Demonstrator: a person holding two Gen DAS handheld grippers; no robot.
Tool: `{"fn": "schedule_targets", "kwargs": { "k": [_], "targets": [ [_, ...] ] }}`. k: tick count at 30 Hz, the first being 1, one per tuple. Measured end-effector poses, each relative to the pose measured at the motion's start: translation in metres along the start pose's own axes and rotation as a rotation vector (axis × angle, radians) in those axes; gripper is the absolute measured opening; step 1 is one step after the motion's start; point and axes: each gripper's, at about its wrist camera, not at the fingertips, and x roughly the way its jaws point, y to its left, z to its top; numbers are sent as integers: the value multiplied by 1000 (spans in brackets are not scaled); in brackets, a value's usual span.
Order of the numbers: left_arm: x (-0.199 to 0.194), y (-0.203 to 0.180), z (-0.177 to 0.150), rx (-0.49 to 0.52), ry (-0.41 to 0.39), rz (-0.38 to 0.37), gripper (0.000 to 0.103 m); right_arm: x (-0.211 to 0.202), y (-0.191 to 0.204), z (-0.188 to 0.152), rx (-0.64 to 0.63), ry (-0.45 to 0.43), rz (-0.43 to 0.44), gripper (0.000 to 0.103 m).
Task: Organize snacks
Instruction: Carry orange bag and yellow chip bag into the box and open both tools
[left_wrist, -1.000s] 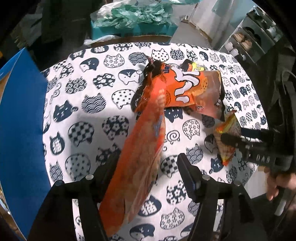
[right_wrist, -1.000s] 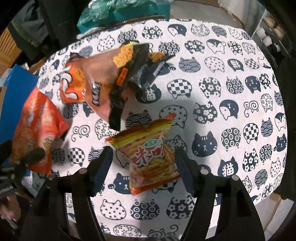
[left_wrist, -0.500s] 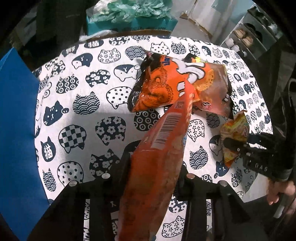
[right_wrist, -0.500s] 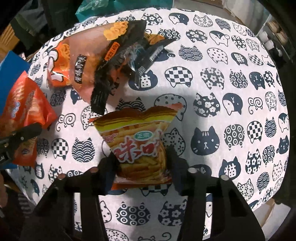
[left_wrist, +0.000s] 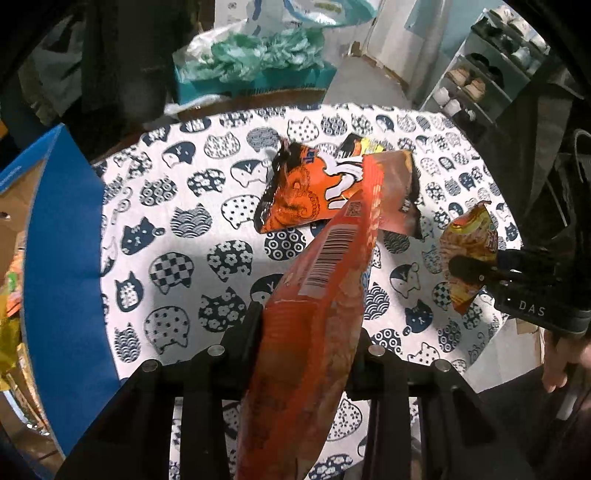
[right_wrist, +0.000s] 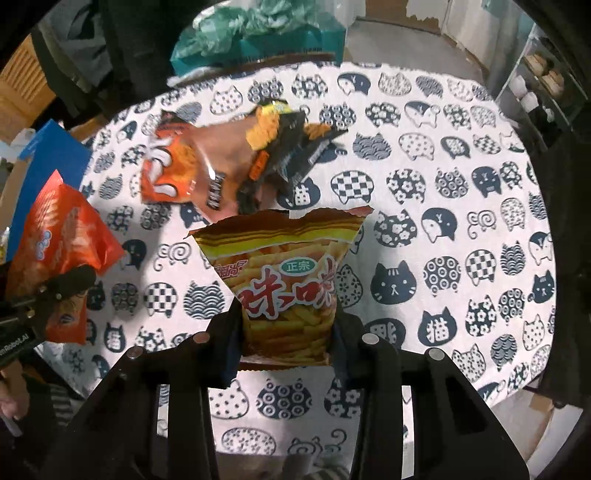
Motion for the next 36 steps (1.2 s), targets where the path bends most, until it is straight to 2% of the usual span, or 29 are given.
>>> {"fn": "schedule_targets", "kwargs": {
  "k": [7, 21, 26, 36],
  "targets": [
    [-34, 6, -4, -11, -47, 12, 36, -31, 9, 5, -27, -62, 7, 38],
    [-90, 36, -10, -76, -127, 10, 37, -74, 63, 21, -102, -166, 36, 38],
    [-109, 52, -15, -86, -173, 46, 37, -79, 90, 30, -138, -182, 59, 38],
    [-139, 105, -21, -167, -226, 111, 37, -84, 155, 49, -221, -189, 118, 38]
  ]
}}
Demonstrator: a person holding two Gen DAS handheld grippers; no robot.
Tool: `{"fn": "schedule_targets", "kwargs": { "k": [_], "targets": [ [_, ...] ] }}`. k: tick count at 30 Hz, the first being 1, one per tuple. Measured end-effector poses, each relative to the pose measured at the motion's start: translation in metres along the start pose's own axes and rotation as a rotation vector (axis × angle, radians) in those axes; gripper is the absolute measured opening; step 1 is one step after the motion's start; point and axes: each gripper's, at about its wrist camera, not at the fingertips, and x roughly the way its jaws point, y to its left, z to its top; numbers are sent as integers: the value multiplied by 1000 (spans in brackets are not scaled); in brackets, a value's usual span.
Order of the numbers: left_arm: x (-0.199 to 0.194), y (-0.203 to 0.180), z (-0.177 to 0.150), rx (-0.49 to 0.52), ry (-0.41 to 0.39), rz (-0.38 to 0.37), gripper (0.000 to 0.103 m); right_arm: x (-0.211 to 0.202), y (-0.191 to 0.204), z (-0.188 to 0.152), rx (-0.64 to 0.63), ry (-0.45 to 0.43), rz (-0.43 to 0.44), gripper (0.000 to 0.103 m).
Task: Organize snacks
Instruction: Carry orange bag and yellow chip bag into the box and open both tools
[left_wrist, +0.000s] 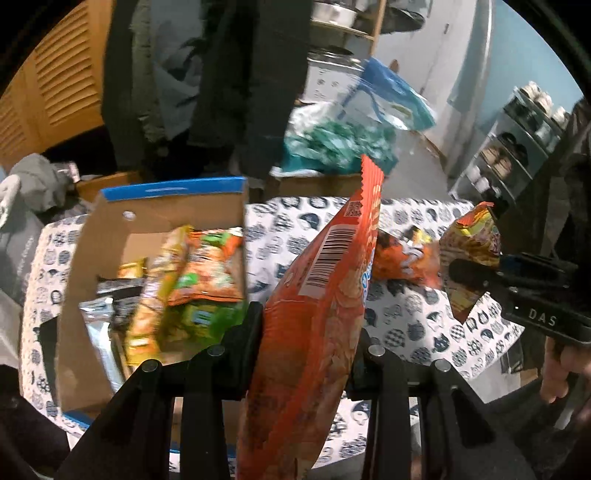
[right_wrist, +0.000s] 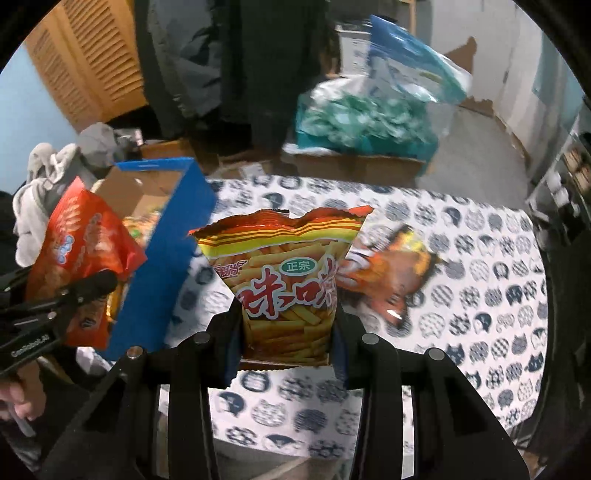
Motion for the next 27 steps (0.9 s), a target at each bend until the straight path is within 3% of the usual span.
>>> {"fn": "schedule_targets", "kwargs": {
  "k": [15, 27],
  "targets": [
    [-16, 90, 23, -127, -56, 133, 37, 39, 98, 47, -123, 31, 76, 38],
    [10, 152, 17, -235, -4, 193, 37, 89, 167, 70, -204, 106, 121, 38]
  ]
}}
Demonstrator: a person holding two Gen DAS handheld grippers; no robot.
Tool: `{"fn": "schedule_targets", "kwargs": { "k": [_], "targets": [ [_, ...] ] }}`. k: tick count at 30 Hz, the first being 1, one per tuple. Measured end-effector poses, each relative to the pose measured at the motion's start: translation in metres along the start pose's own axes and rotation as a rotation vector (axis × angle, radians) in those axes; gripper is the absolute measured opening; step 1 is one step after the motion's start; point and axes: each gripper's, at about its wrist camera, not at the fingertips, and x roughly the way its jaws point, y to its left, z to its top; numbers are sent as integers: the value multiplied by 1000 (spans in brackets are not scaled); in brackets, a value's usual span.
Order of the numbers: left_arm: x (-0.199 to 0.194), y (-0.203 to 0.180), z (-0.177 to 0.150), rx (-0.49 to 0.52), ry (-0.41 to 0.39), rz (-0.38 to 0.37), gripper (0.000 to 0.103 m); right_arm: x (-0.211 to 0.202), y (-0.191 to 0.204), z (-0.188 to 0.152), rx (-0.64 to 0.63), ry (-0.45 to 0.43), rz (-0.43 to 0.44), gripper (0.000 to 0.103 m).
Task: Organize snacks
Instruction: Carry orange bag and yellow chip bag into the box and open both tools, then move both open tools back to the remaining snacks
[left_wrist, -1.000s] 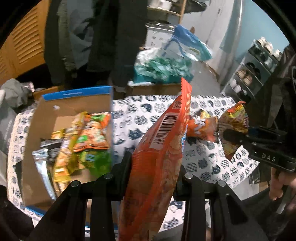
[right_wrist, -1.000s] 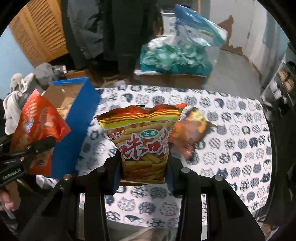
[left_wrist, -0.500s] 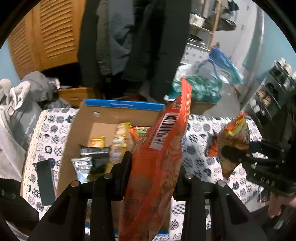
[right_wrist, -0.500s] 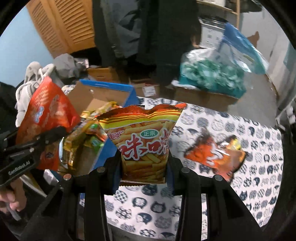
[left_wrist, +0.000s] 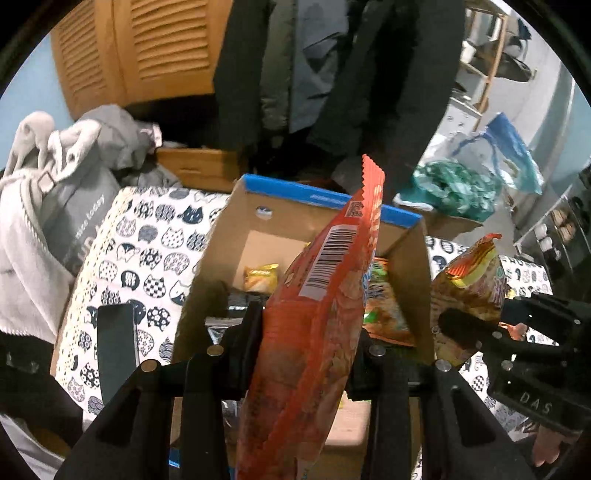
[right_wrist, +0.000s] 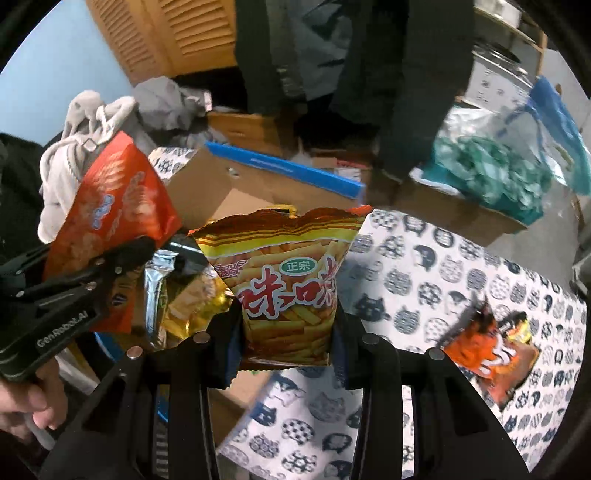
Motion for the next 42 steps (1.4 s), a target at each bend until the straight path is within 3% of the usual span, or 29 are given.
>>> {"fn": "schedule_targets", "kwargs": {
  "k": [6, 9, 10, 12, 27, 42],
  "targets": [
    [10, 15, -4, -35, 29, 1, 41, 19, 17, 8, -17, 24, 9, 39],
    [9, 19, -5, -44, 32, 8, 61, 20, 23, 10, -27, 22, 2, 44],
    [8, 20, -6, -52, 26, 6, 62, 19, 24, 10, -31, 17, -1, 52],
    [6, 22, -5, -62, 25, -4, 62, 17, 25, 9, -34, 5, -6, 58],
    [-11, -21, -6, 67, -19, 3, 65, -18, 9, -5, -57, -62, -94, 67],
    [0, -117, -19, 240, 38, -65, 66, -45, -86, -53, 62, -55, -171, 67]
  ]
}}
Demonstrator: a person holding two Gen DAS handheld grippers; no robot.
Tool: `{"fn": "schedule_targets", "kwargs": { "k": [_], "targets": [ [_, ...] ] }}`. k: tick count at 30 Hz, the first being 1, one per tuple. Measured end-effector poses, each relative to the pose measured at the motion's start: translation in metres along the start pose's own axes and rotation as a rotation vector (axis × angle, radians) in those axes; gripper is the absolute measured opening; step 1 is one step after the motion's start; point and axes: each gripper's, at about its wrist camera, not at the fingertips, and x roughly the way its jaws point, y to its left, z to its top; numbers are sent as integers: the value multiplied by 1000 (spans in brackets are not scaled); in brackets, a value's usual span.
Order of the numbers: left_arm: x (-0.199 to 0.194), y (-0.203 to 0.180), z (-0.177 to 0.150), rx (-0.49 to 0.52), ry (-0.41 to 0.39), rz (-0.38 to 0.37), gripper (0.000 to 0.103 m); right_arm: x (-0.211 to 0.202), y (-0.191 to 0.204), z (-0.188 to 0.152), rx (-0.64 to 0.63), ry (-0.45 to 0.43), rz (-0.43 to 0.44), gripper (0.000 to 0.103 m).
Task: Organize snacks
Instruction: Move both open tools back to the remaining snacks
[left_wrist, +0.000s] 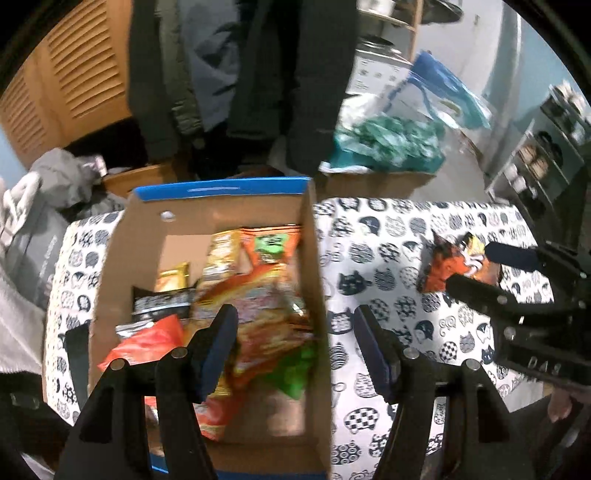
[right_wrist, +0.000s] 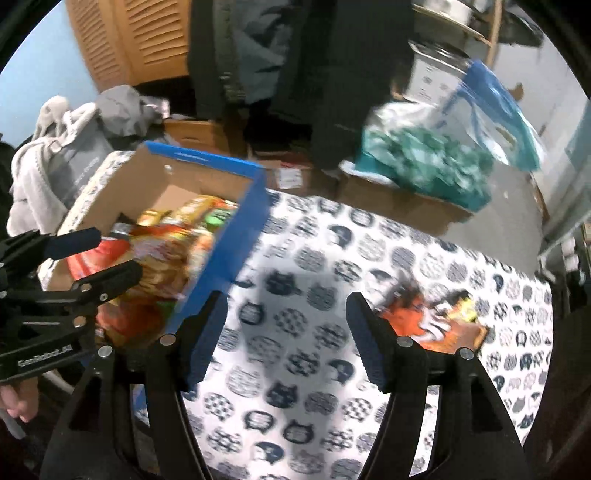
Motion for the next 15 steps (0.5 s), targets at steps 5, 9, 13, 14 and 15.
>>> {"fn": "schedule_targets", "kwargs": {
  "k": [5, 9, 13, 14, 15],
  "targets": [
    [8, -35, 3, 60, 24, 0, 70, -4, -39, -15, 59, -1, -22, 67],
    [15, -57, 8, 92, 40, 2, 72, -7, -66, -24, 90, 11, -30, 67],
    [22, -78, 15, 109, 60, -2, 73, -8, -92, -31, 92, 36, -55, 67],
    [24, -82, 17, 108, 64, -5, 74, -8, -98, -31, 88, 40, -61, 68],
    [27, -85, 19, 105, 68, -7, 76, -7, -104, -32, 87, 45, -66, 68]
  ]
}}
